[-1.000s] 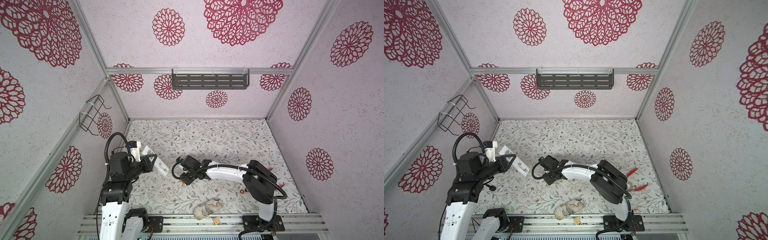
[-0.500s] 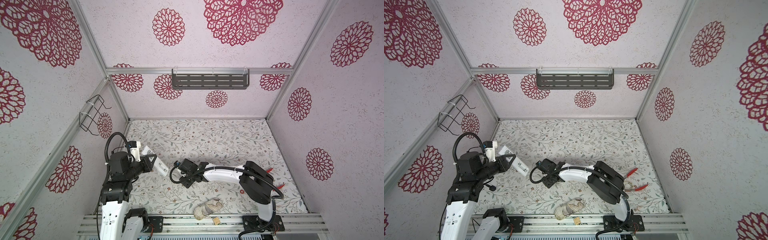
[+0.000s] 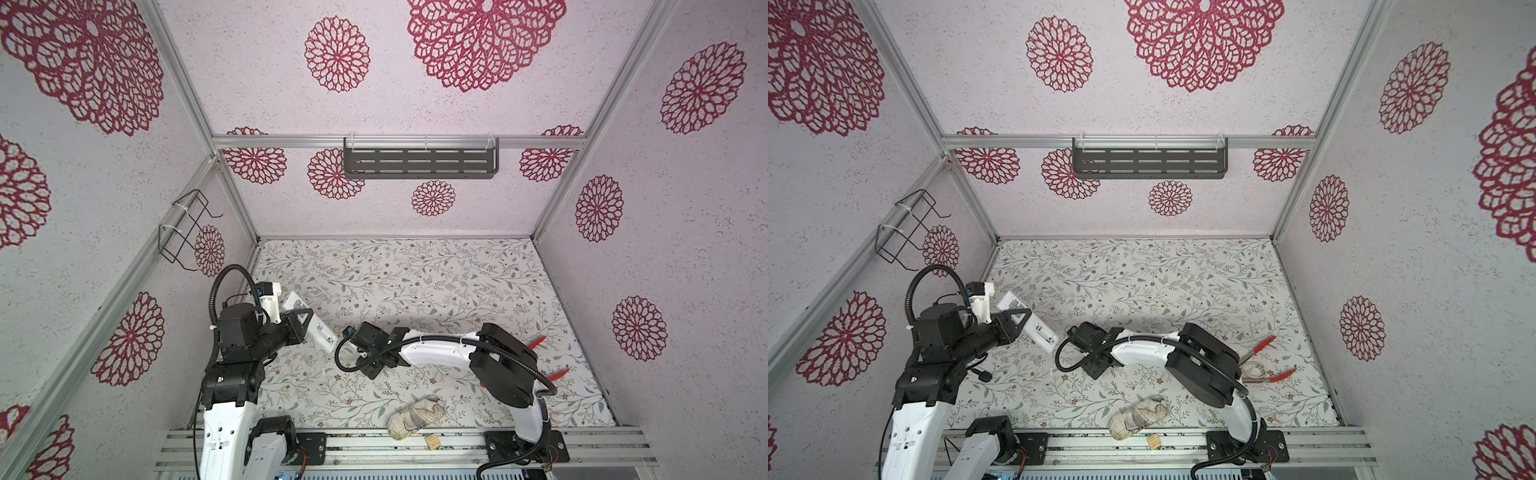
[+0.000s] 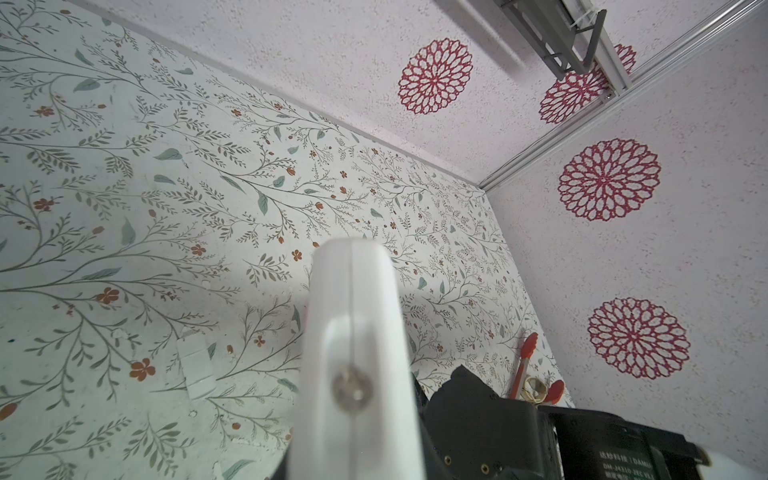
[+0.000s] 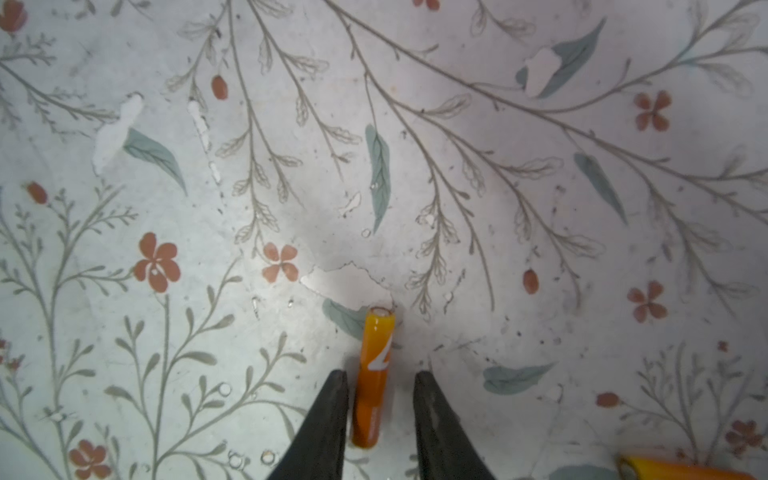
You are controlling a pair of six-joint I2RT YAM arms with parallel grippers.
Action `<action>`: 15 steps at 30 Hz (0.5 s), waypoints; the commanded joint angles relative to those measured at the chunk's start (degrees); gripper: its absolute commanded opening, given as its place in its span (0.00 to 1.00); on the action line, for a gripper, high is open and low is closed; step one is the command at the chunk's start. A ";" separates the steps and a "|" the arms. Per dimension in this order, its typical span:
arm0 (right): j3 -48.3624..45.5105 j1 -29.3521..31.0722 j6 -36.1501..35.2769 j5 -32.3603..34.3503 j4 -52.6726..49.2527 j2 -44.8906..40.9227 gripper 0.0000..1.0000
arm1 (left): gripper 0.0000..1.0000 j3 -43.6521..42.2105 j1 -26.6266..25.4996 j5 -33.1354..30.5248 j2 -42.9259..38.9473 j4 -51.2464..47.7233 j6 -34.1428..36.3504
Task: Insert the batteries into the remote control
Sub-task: 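Close the right gripper on the orange battery and lift it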
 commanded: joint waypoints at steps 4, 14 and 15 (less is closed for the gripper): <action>1.97 1.05 -1.48 2.70 -2.52 0.82 0.27 | 0.00 -0.25 0.51 0.10 -0.79 1.22 1.09; 1.61 3.30 -2.50 8.02 -4.50 1.61 0.21 | 0.00 -0.34 0.49 0.21 -0.63 1.42 1.00; 1.69 3.30 -2.66 8.41 -4.58 1.70 0.20 | 0.00 -0.34 0.54 0.21 -0.62 1.46 0.92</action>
